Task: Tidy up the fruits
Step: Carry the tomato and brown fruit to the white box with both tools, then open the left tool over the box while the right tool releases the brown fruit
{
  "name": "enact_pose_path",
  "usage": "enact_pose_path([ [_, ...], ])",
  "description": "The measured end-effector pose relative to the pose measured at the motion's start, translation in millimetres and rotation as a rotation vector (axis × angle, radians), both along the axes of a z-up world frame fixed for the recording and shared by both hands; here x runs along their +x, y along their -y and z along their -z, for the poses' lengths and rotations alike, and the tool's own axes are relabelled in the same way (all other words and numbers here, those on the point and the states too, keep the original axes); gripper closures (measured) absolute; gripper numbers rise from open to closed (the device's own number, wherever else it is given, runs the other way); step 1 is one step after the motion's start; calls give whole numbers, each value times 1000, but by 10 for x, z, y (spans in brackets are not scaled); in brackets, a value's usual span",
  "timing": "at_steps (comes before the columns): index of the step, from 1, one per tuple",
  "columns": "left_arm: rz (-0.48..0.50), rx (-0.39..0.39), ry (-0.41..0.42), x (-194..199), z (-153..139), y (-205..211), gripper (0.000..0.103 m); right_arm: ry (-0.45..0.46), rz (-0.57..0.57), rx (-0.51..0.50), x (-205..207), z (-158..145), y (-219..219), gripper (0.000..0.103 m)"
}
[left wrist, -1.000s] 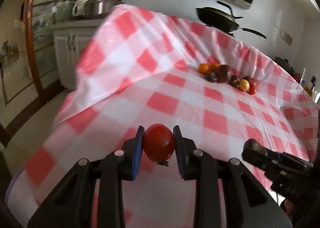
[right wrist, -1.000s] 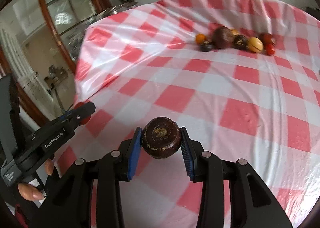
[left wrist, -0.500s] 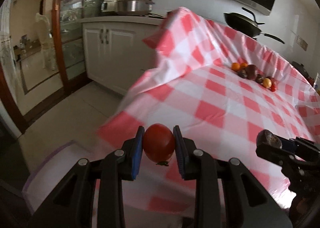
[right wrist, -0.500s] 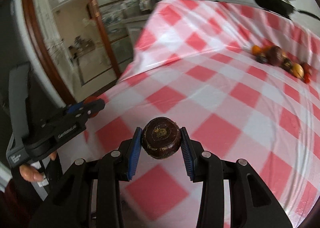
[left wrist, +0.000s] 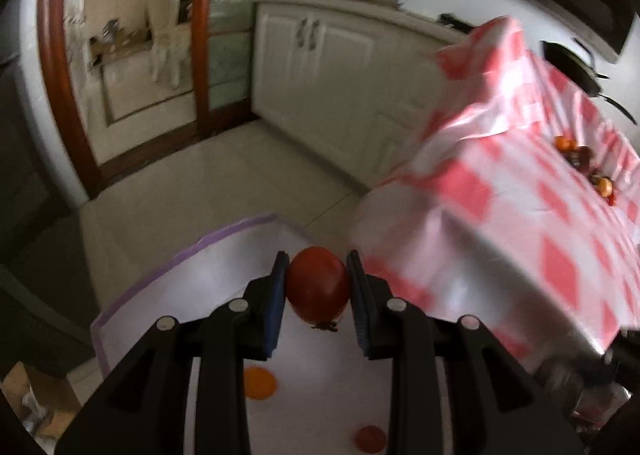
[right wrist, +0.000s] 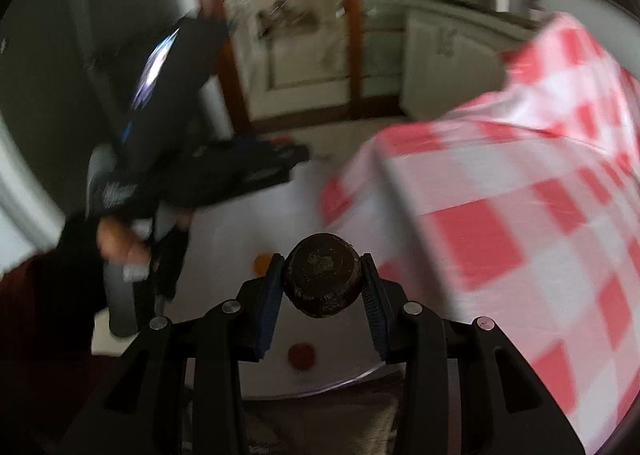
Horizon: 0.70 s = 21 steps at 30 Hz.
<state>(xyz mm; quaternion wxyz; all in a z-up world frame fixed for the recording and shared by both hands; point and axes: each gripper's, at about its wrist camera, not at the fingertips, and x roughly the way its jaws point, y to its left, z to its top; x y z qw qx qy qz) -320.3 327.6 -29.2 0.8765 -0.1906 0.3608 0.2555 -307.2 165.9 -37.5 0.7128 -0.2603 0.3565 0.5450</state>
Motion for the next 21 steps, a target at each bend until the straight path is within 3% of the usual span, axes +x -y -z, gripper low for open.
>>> enact_pose_path([
  [8, -61, -91, -246, 109, 692, -304, 73, 22, -58, -253, -108, 763, -438, 64],
  [12, -70, -125, -314, 149, 929, -370, 73, 25, -70, -349, -167, 1049, -564, 64],
  [21, -79, -161, -370, 165, 1177, -427, 73, 9, -65, -386, -145, 1145, -571, 64],
])
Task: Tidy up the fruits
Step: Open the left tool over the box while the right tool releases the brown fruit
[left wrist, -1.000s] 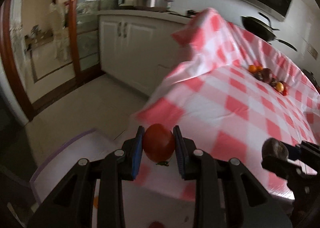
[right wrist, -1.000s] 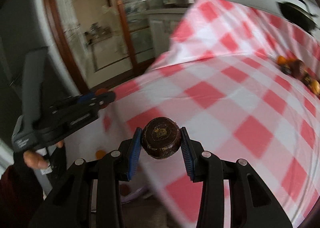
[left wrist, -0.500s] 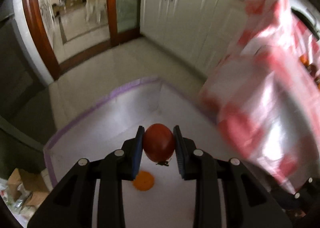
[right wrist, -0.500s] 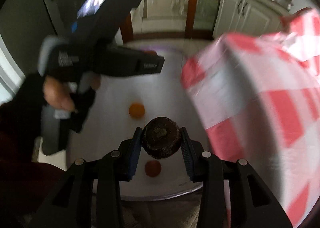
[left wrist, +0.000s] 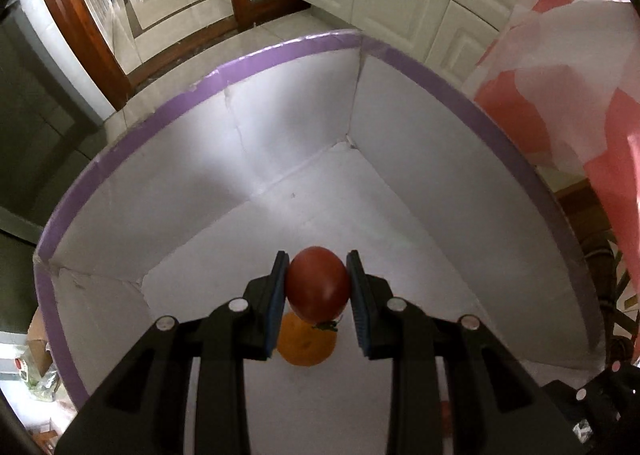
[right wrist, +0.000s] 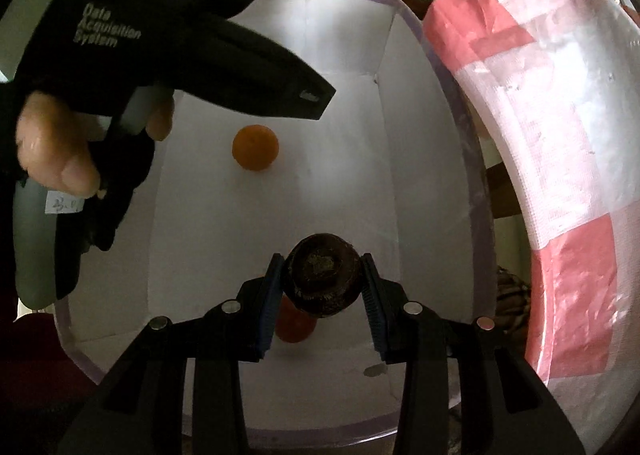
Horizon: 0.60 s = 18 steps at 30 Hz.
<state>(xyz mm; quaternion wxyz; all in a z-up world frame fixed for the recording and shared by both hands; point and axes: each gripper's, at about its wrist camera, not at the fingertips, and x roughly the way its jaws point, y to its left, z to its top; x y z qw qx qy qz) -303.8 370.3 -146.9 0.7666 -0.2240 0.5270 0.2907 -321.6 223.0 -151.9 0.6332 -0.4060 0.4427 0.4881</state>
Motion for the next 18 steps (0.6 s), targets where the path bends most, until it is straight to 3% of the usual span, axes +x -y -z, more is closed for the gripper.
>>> enact_pose_path([
  [3, -3, -7, 8, 7, -5, 2, 70, 6, 3, 8, 9, -37, 9, 63],
  [5, -16, -3, 25, -8, -45, -12, 44, 11, 4, 23, 27, -76, 24, 60],
  [8, -53, 33, 59, -47, -148, -39, 23, 8, 1, 65, 30, -177, 87, 50],
  [14, -63, 85, 81, -28, -340, 9, 21, 0, -4, 142, 23, -408, 195, 47],
  [18, -44, 150, 106, 18, -552, 116, 20, -12, -11, 239, 5, -732, 339, 46],
])
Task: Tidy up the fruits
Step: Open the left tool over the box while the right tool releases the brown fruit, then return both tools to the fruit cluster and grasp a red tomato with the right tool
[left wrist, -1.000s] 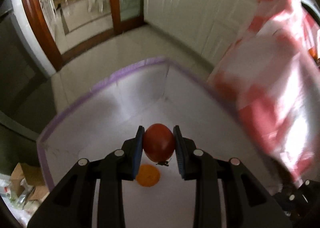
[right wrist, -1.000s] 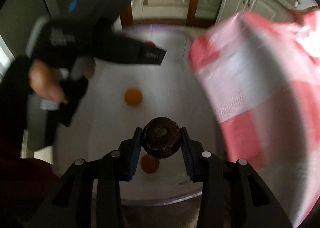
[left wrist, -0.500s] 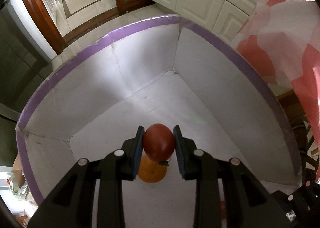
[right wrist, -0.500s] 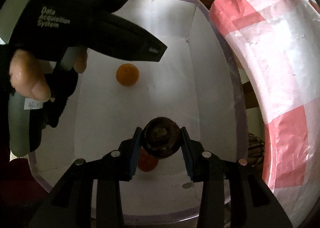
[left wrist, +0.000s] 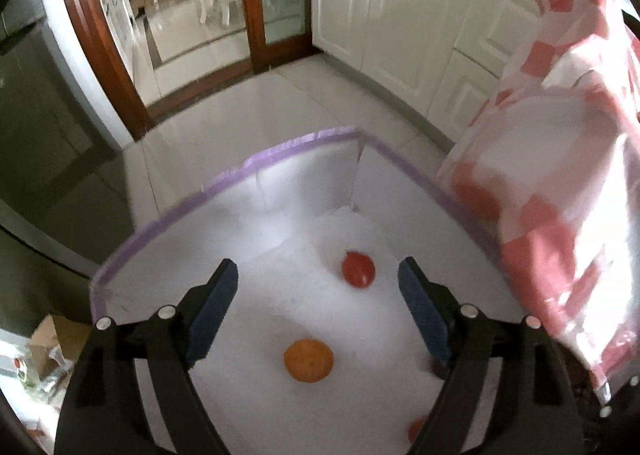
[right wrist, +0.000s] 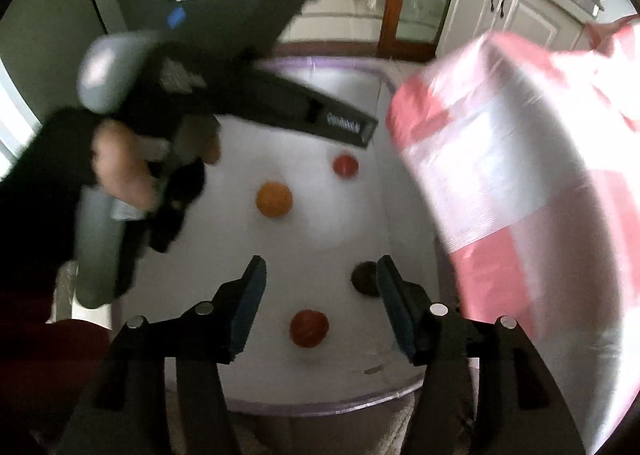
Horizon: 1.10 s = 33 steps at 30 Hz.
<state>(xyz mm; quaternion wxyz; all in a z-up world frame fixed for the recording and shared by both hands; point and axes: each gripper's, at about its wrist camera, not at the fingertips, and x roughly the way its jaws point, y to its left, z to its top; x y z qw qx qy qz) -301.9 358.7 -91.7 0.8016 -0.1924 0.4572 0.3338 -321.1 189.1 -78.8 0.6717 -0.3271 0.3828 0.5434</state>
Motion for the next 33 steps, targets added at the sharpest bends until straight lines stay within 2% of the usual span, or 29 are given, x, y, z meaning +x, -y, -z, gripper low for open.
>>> enact_pose_path([
  [6, 14, 126, 74, 87, -448, 200, 15, -13, 4, 216, 69, -685, 372, 38],
  [10, 33, 219, 204, 106, -852, 438, 5, 9, 58, 348, 193, -1094, 774, 34],
  [11, 42, 236, 230, 119, -932, 495, 2, 12, 78, 378, 232, -1164, 847, 29],
  [14, 119, 282, 320, 236, -1230, 794, 2, 38, 173, 473, 384, -1401, 1212, 22],
  [17, 248, 287, 368, 479, -1504, 1152, 2, 77, 305, 560, 609, -1527, 1669, 16],
  [22, 491, 244, 431, 1095, -1827, 1990, 2, 126, 577, 659, 1123, -1670, 2504, 16],
  [26, 645, 137, 460, 1755, -1887, 2654, 2, 74, 797, 722, 1564, -1617, 3237, 16],
  [30, 690, 47, 473, 2483, -1811, 3073, 2, 84, 983, 726, 1940, -1578, 3851, 16],
  [33, 637, -47, 470, 3060, -1621, 3260, 2, 104, 1085, 655, 2283, -1454, 4085, 16],
])
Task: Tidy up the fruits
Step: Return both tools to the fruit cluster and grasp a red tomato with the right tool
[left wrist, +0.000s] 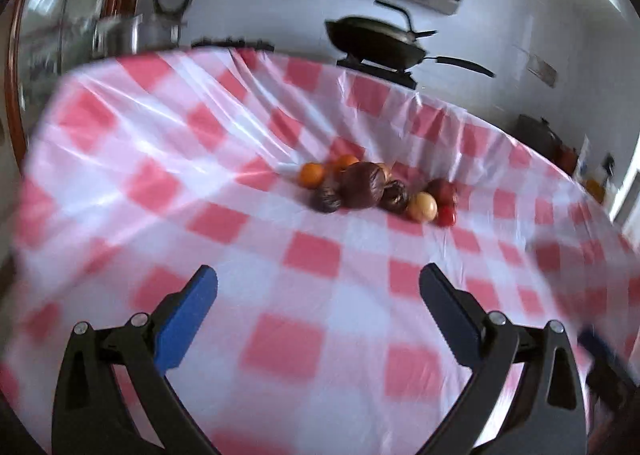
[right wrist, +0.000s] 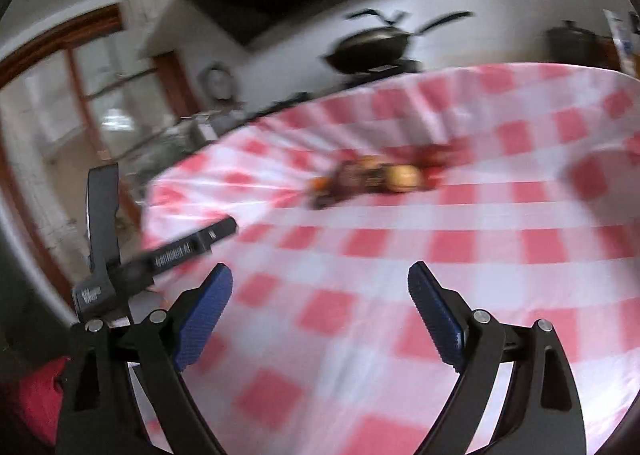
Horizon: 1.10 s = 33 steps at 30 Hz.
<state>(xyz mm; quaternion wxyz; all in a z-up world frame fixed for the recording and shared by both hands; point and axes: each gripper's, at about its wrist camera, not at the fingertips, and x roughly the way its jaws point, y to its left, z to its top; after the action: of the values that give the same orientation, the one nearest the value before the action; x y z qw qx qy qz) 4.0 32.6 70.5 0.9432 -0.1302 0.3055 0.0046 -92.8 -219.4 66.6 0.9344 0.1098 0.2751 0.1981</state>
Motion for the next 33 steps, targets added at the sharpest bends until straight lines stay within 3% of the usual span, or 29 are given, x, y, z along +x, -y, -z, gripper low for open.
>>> enact_pose_path([
  [4, -126, -136, -23, 695, 175, -17, 2, -76, 76, -76, 546, 179, 166, 16],
  [8, -241, -328, -26, 1056, 347, -270, 2, -132, 128, -143, 1014, 326, 200, 16],
  [10, -252, -381, -11, 1185, 386, -380, 2, -150, 143, -170, 1265, 385, 204, 16],
  [13, -236, -384, 45, 1284, 420, -470, 2, -142, 154, -228, 1560, 416, 154, 16],
  [16, -205, -337, 63, 1265, 438, -499, 2, -158, 140, -293, 1885, 469, 4, 22],
  [18, -200, -343, 73, 1233, 438, -527, 2, -196, 121, -329, 2116, 548, -94, 33],
  [21, -200, -352, 63, 1247, 456, -561, 2, -242, 104, -337, 2403, 647, -148, 44],
  [33, -203, -330, 50, 1246, 462, -525, 2, -267, 104, -365, 2877, 740, -301, 63],
])
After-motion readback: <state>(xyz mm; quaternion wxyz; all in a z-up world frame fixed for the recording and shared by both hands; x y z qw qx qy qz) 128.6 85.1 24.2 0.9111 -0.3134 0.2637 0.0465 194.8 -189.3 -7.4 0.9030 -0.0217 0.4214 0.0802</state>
